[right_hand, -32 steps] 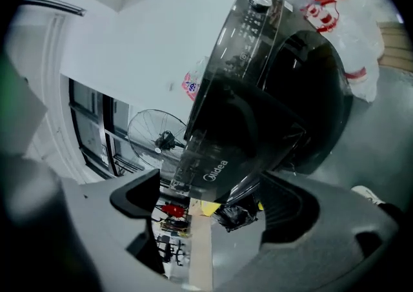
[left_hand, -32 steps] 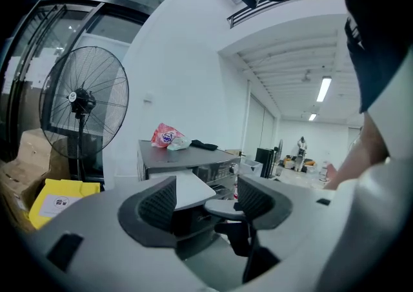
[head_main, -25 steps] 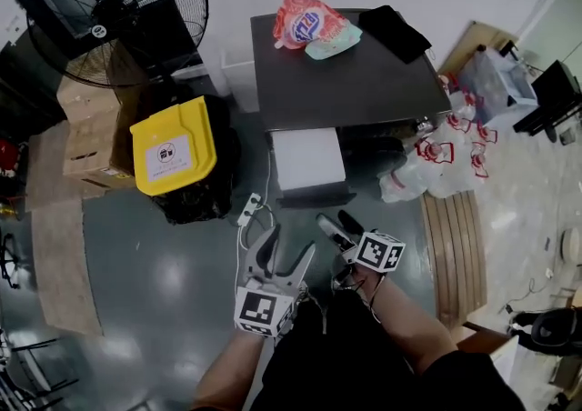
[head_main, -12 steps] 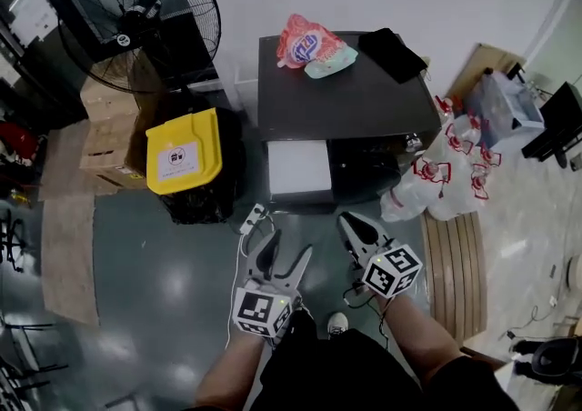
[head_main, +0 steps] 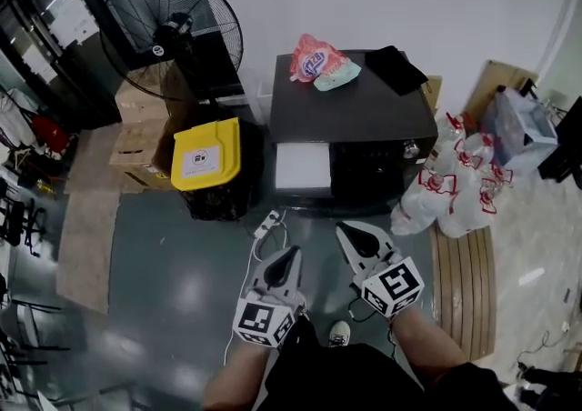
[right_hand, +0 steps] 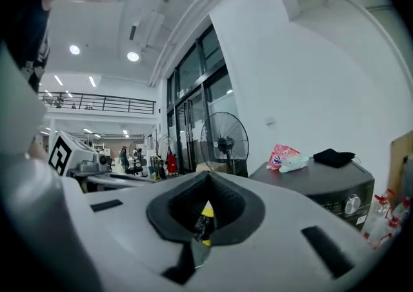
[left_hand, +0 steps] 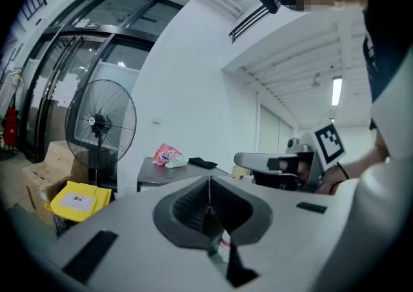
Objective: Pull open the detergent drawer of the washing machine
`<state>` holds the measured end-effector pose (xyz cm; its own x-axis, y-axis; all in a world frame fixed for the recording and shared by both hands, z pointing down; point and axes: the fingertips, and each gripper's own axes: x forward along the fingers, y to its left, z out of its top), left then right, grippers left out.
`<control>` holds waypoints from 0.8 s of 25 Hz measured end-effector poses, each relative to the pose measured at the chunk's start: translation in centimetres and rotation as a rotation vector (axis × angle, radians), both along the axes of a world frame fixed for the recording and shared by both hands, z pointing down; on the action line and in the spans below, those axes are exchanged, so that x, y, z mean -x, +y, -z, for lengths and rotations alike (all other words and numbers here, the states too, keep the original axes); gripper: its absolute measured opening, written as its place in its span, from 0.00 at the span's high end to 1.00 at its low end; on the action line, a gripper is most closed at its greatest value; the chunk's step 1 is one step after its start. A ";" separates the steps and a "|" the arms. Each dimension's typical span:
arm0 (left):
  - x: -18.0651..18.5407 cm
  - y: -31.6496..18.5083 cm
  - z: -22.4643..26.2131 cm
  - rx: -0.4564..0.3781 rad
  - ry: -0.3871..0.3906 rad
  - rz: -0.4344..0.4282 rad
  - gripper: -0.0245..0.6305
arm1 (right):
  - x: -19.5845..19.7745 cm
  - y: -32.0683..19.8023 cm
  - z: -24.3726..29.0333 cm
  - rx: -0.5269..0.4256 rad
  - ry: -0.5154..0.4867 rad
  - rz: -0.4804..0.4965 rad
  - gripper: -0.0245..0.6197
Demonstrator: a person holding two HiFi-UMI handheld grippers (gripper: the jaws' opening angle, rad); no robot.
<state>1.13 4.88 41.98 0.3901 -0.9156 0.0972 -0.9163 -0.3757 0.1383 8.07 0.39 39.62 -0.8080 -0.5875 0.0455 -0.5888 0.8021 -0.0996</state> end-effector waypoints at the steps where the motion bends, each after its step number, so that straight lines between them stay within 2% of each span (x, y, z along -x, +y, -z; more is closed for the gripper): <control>1: 0.0 0.6 0.4 -0.001 -0.005 0.011 0.95 | -0.1 0.8 0.4 -0.004 -0.011 0.013 0.96; 5: 0.1 2.6 0.9 -0.007 -0.034 0.046 0.95 | -0.3 2.9 1.6 0.007 -0.054 0.043 0.96; 10: 0.8 4.9 1.7 0.003 -0.077 0.047 0.95 | -0.3 5.0 2.3 0.014 -0.056 0.024 0.96; 20: 2.8 5.8 1.7 -0.002 -0.074 -0.051 0.95 | 1.4 6.9 2.3 0.020 -0.030 -0.075 0.96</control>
